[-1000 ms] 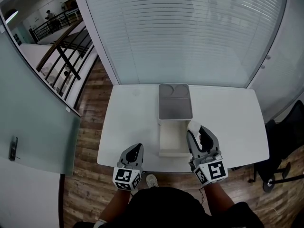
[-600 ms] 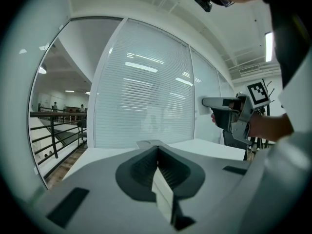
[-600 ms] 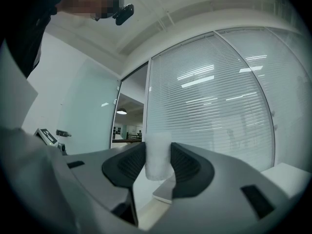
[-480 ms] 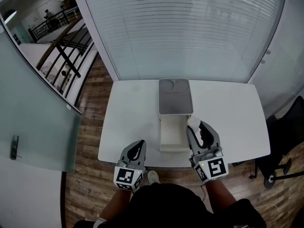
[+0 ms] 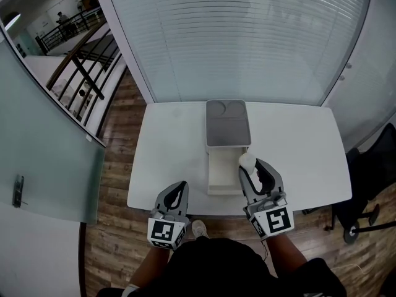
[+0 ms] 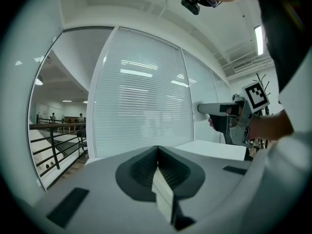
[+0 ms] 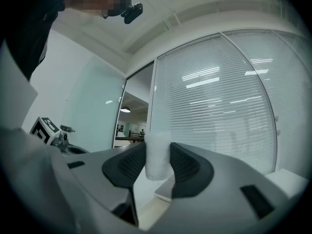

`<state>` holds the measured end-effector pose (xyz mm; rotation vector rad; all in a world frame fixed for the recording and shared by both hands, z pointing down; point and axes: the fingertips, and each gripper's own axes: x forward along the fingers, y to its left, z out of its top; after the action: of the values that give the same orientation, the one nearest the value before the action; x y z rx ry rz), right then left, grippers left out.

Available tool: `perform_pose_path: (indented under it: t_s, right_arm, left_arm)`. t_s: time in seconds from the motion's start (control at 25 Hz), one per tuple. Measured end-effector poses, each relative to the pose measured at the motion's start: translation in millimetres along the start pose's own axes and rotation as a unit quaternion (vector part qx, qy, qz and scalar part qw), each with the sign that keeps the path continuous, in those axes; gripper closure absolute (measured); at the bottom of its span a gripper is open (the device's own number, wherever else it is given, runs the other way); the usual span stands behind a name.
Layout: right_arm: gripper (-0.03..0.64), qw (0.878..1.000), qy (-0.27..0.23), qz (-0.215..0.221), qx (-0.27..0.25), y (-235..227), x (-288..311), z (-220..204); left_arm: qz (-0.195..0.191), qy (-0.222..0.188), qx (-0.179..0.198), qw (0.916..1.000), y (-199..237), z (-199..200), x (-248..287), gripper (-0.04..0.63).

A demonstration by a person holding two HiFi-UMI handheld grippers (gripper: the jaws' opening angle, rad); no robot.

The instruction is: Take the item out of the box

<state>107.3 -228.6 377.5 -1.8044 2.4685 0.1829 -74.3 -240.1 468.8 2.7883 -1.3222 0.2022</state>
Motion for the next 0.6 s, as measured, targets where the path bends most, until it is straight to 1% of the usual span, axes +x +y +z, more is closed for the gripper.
perform_pose_path:
  t_s: [0.32,0.6]
  right_arm:
    - [0.456,1.000,0.004,-0.002,0.003,2.3,2.4,-4.6]
    - [0.456,1.000,0.009,-0.002,0.002,1.9,6.0,-6.7]
  left_arm:
    - [0.001,0.005,-0.015,0.9999,5.0,-7.4,-1.7,0.584]
    - [0.004,0.003,-0.019,0.9998,7.6,-6.1,-0.4,0.584]
